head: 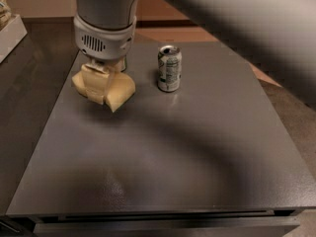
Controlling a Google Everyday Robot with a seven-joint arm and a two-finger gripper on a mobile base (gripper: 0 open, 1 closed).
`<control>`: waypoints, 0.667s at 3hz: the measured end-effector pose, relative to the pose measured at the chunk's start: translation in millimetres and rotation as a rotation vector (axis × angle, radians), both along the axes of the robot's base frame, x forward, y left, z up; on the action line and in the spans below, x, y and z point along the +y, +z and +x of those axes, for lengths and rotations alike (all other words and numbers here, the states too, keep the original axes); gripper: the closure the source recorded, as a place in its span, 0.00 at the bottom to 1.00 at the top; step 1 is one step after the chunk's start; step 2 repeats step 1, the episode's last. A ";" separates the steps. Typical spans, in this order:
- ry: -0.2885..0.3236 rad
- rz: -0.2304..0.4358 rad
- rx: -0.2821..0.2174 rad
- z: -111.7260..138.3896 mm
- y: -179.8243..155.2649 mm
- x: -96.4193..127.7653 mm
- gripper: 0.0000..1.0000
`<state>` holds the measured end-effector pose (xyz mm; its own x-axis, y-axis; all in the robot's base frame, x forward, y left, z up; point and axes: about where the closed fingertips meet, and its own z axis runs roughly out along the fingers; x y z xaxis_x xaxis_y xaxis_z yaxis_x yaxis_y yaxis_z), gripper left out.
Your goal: Pick sponge
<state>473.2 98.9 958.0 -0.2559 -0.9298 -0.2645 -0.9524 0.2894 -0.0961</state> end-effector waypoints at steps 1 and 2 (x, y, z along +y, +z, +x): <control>0.000 0.001 -0.001 0.0 0.0 0.3 1.00; 0.000 0.001 -0.001 0.0 0.0 0.3 1.00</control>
Offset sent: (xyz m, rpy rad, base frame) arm 0.0000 0.0000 0.0000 0.0000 0.0000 0.0000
